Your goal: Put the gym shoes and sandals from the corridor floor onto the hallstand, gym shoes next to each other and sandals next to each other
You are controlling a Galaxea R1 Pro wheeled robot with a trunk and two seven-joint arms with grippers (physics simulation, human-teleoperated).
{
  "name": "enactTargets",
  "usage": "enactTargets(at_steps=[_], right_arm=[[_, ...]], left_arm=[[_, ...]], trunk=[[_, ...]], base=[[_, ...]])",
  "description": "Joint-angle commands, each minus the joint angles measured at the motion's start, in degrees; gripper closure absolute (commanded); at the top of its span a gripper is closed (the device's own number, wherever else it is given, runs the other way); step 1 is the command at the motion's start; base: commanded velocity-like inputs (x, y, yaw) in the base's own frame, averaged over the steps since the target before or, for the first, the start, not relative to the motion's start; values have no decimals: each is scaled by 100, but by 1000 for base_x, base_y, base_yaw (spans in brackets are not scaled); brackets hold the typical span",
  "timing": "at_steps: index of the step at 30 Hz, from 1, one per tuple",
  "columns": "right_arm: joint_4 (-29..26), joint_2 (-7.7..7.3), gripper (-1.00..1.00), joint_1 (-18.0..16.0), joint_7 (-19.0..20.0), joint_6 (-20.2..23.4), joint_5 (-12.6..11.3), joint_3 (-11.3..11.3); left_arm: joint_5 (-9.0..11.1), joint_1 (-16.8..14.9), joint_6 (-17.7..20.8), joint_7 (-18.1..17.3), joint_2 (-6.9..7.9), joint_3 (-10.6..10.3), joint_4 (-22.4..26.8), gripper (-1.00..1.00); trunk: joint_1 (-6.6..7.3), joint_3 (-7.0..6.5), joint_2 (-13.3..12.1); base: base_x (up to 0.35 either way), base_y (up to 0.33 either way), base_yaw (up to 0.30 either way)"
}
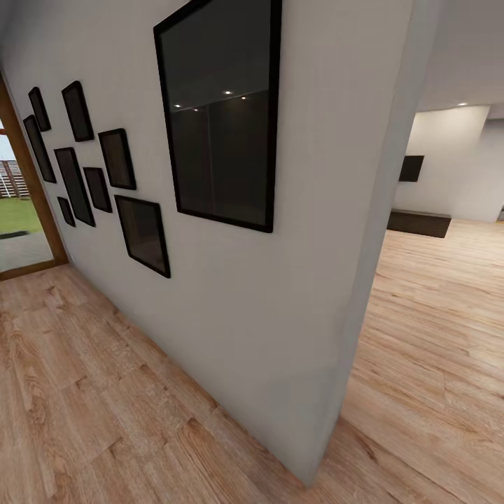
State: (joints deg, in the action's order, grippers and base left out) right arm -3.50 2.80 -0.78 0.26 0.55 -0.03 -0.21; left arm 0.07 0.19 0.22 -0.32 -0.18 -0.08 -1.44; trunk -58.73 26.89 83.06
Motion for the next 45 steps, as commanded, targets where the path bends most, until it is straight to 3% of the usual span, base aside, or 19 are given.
enactTargets(at_steps=[1,9,15,23,24,28,32,45], right_arm=[[-8,1,-100,-1,2,4,0,-1],[-37,-31,-100,-1,2,-39,26,24],[-78,-166,-100,-1,-7,-232,36,29],[-329,-420,-100,-1,-9,-489,29,9],[-909,-444,-100,-1,-9,-1957,27,8],[-1548,-430,-100,-1,-1,-2121,16,4],[-1841,-416,-100,-7,5,-2146,12,4],[-2088,-414,-100,-10,17,-2380,4,-2]], left_arm=[[1,-1,1,-3,0,0,1,-100],[-15,-1,-150,-3,0,8,14,-100],[-29,-12,-342,-3,39,-8,107,-100],[-8,-81,-599,2,276,-1,366,-100],[-9,-93,-1851,1,326,-1,771,-100],[-38,-168,-1911,-8,314,-21,1318,-100],[-58,-181,-1907,-11,282,-38,1671,-100],[-17,-273,-1927,9,260,-24,2772,-100]], trunk=[[0,4,2],[0,4,2],[0,4,2],[0,4,2],[0,4,2],[0,4,2],[0,4,2],[0,4,2]], base=[[0,0,0],[0,0,0],[0,0,0],[0,0,0],[0,0,0],[0,0,0],[0,0,0],[-163,0,0]])
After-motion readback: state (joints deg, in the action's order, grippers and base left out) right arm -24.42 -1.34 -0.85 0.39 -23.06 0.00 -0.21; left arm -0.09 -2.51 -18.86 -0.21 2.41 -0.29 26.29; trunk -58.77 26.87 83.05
